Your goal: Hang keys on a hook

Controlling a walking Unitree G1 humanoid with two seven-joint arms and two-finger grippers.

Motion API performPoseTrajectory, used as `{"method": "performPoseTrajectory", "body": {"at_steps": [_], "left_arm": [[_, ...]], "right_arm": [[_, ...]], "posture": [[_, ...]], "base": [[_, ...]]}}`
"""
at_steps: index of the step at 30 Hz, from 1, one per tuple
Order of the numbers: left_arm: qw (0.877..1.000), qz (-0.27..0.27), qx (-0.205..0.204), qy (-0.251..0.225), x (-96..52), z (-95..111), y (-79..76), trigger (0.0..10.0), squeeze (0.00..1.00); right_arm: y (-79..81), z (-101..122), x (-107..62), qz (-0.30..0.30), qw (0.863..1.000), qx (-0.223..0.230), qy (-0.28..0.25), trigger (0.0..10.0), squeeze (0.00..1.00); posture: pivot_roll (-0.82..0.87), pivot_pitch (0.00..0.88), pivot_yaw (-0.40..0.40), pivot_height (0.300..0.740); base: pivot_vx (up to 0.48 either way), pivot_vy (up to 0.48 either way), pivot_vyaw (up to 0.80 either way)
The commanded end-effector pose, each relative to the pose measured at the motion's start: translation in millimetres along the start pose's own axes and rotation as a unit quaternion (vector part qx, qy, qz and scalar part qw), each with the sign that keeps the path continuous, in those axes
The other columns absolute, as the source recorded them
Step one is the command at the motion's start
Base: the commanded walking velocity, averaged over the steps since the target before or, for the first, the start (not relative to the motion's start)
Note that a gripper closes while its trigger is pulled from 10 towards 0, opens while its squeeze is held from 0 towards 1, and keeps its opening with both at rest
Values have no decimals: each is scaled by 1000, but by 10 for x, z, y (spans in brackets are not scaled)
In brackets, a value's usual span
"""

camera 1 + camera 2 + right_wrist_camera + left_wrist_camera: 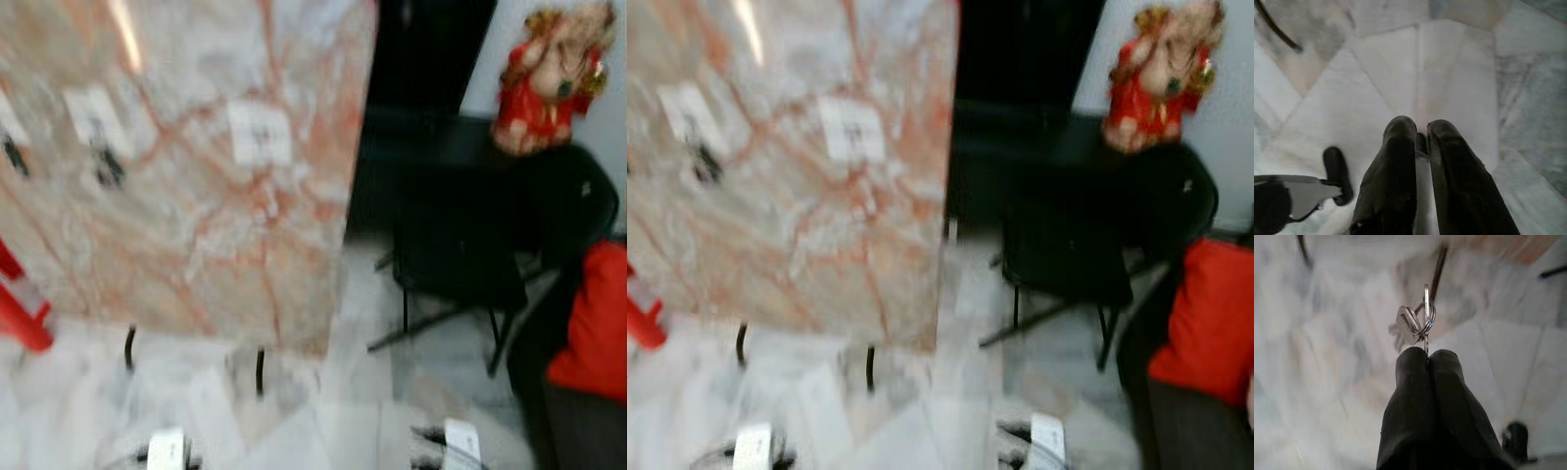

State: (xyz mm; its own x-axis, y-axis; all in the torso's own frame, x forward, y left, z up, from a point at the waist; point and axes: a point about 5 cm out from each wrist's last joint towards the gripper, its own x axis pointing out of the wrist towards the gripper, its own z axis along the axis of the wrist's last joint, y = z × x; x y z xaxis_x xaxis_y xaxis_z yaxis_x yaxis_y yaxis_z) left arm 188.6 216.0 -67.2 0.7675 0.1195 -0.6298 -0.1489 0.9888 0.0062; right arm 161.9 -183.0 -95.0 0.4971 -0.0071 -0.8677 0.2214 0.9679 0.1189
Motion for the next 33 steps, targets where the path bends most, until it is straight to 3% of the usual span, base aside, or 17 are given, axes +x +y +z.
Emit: {"method": "performPoseTrajectory", "body": {"at_steps": [1, 6, 8, 10, 11, 14, 16, 17, 19, 21, 23, 25, 33], "left_arm": [[999, -7, 24, -33, 39, 149, 0, 10000, 0], [991, -7, 34, -127, 112, 579, -5, 10000, 0], [981, -19, 67, -180, 126, 818, -76, 10000, 0], [977, -23, 77, -195, 122, 878, -98, 10000, 0], [962, -23, 93, -256, 98, 1156, -159, 10000, 0], [952, -19, 97, -290, 71, 1334, -193, 10000, 0], [936, -20, 102, -335, 16, 1558, -251, 10000, 0], [919, -19, 106, -380, -52, 1807, -316, 10000, 0], [909, -15, 108, -403, -98, 1961, -347, 10000, 0], [909, -15, 108, -403, -98, 1961, -347, 10000, 0], [895, -9, 118, -431, -164, 2126, -386, 10000, 0], [889, -7, 116, -442, -204, 2214, -429, 10000, 0], [892, -16, 100, -441, -250, 2232, -510, 10000, 0]], "right_arm": [[22, 22, 5, 3, 1000, -7, -2, 10000, 0], [19, 21, 4, 4, 1000, -8, -2, 10000, 0], [18, 17, 3, 5, 1000, -11, -2, 10000, 0], [17, 16, 3, 5, 1000, -12, -2, 10000, 0], [12, 11, 2, 5, 1000, -13, -1, 10000, 0], [8, 6, 1, 4, 1000, -13, -1, 10000, 0], [4, 2, 0, 4, 1000, -14, 0, 10000, 0], [3, 0, -1, 3, 1000, -15, 0, 10000, 0], [4, 0, 0, 4, 1000, -17, 0, 10000, 0], [4, 0, 0, 4, 1000, -17, 0, 10000, 0], [9, 1, 0, 6, 1000, -16, -1, 10000, 0], [13, 5, 1, 6, 1000, -14, -2, 10000, 0], [21, 15, 3, 6, 1000, -13, -2, 10000, 0]], "posture": [[23, 10, -32, 740], [19, 0, -29, 740], [16, 0, -28, 740], [16, 0, -28, 740], [15, 0, -26, 740], [16, 0, -26, 740], [18, 0, -28, 740], [18, 0, -28, 740], [17, 0, -29, 740], [17, 0, -29, 740], [12, 0, -26, 740], [13, 0, -26, 740], [12, 15, -27, 740]], "base": [[0, 0, 0], [0, 0, 0], [0, 0, 0], [0, 0, 0], [0, 0, 0], [0, 0, 0], [0, 0, 0], [0, 0, 0], [0, 0, 0], [0, 0, 0], [0, 0, 0], [0, 0, 0], [0, 0, 0]]}}
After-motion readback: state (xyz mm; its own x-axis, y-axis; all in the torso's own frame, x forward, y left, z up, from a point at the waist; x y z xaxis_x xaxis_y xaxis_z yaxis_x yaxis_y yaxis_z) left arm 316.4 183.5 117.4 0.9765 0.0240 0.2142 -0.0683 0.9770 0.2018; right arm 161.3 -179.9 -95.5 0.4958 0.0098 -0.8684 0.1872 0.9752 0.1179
